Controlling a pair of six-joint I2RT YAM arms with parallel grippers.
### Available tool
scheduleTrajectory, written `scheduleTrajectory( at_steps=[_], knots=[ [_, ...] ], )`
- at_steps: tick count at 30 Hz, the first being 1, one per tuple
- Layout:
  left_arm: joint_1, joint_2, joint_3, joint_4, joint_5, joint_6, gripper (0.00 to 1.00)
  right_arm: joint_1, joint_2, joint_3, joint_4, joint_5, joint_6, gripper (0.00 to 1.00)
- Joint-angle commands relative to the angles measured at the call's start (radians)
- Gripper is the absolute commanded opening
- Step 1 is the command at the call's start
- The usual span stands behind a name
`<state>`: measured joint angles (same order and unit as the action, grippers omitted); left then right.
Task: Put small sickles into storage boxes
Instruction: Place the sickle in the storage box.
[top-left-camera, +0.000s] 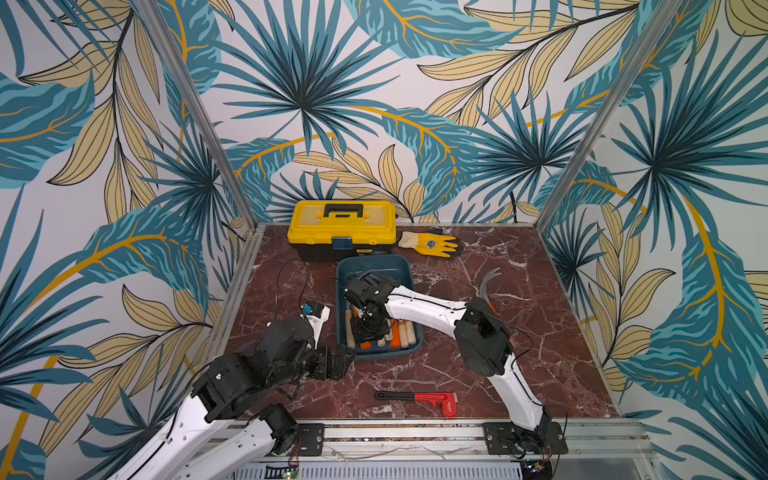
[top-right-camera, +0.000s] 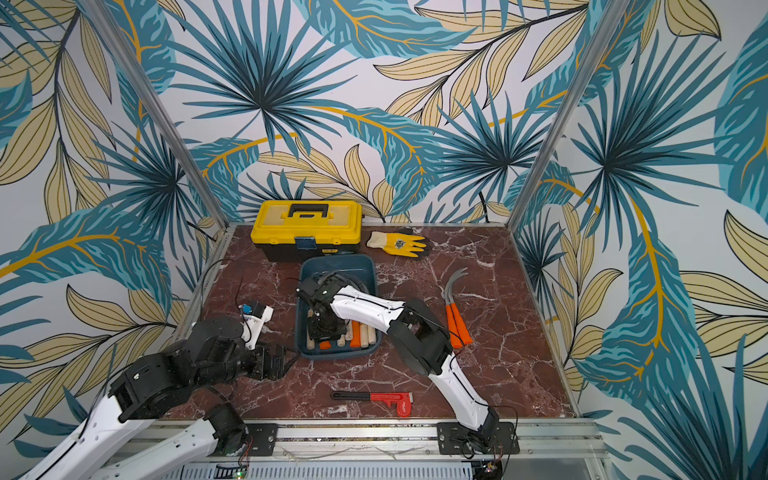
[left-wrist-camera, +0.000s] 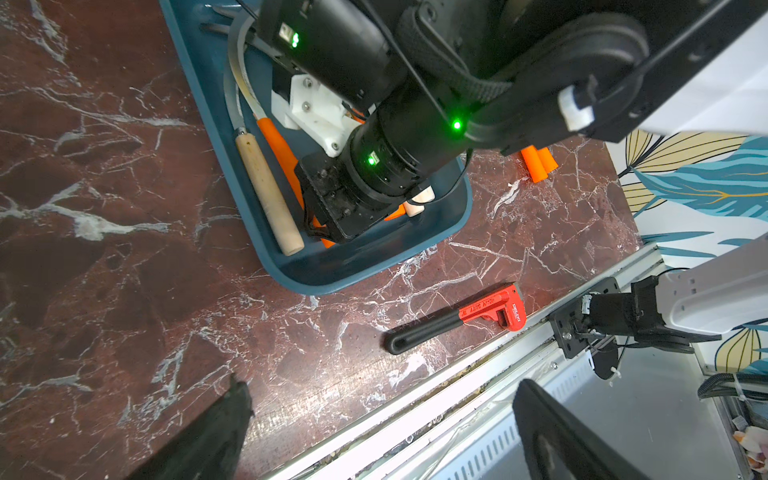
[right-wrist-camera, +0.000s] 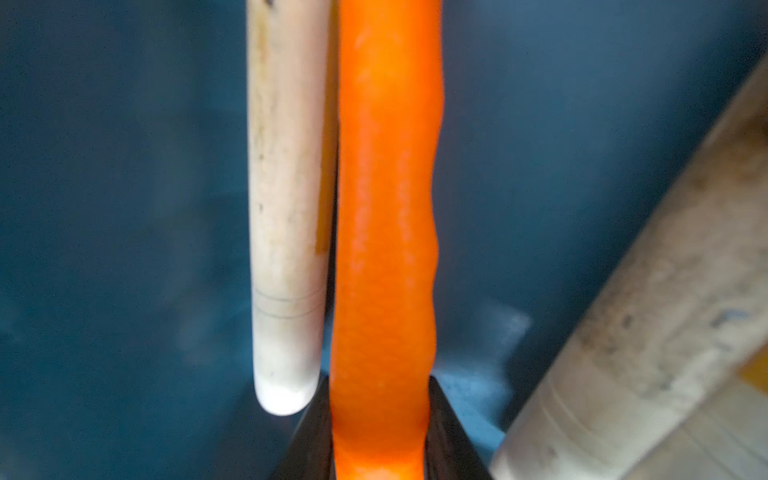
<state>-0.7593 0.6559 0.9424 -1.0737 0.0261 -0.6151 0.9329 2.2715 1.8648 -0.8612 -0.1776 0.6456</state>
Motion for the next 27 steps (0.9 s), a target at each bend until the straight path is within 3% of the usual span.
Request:
scheduleTrajectory(
  at_steps=[1,11,27],
  knots=[
    [0.003,-0.007,-0.009,-0.001,-0.012,0.0,1.0,0.005,0.016,0.008,-0.003,-0.02,-0.032,0.31],
    [0.002,-0.006,-0.008,0.001,-0.017,-0.002,0.99,0.004,-0.006,0.004,-0.007,-0.019,-0.05,0.42],
    [0.003,0.079,0.054,0.003,-0.026,0.038,0.99,-0.012,-0.186,-0.106,-0.013,0.037,-0.042,0.43]
  ],
)
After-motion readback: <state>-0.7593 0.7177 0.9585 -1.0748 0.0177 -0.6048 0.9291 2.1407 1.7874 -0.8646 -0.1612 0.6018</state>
